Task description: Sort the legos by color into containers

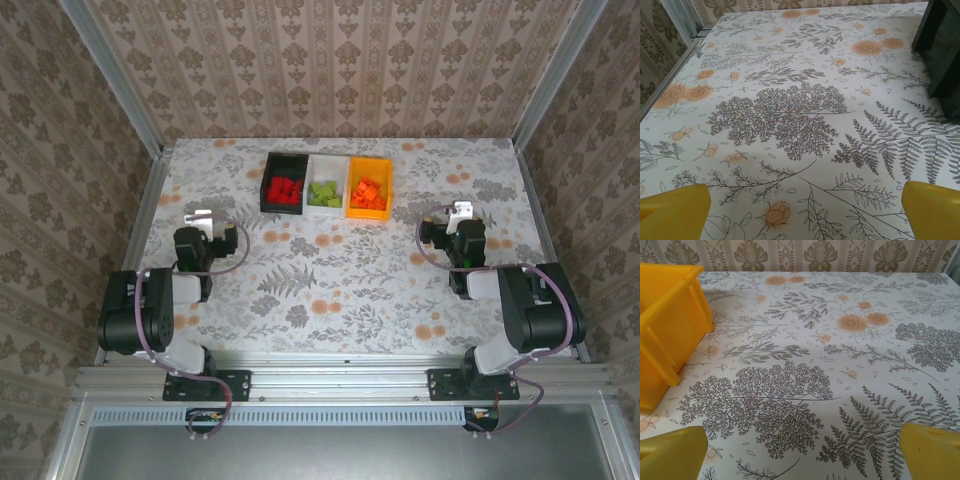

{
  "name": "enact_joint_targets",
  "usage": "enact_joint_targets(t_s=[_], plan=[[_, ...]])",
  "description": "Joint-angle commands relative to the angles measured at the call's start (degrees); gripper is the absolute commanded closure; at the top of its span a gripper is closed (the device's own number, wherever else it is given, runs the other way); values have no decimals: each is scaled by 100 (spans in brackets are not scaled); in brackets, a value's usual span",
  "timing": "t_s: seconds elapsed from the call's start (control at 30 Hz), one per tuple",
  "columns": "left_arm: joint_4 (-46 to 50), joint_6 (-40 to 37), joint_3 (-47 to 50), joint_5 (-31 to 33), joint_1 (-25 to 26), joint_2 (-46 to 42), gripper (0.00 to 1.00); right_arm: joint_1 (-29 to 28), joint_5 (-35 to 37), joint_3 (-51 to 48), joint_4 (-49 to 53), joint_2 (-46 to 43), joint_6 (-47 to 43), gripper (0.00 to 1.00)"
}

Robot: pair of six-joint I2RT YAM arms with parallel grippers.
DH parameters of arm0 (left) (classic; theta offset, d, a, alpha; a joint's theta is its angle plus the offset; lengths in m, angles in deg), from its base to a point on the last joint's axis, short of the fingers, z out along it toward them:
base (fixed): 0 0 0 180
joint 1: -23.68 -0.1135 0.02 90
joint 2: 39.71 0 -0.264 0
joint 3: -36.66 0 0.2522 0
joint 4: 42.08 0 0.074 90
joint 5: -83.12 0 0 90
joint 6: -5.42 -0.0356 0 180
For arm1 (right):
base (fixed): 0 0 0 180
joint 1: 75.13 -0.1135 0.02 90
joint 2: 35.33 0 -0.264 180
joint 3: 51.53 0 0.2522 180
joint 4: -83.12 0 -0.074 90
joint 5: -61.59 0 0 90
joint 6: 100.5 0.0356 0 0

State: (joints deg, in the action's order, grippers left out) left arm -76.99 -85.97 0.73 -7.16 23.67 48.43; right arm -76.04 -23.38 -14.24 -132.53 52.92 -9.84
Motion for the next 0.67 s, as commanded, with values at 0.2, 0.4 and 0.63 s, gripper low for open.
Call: enact_joint_targets(t_s=[0.2,0.4,0.63], plan=[[24,-142,-114,-70,26,-23,0,-6,-145,7,45,-31,116,0],[67,-167,-147,-114,29,-14,0,-6,-146,3,45,-35,116,0],[23,-178,-112,-78,47,-20,0,-6,-144,4,47,-35,114,0]])
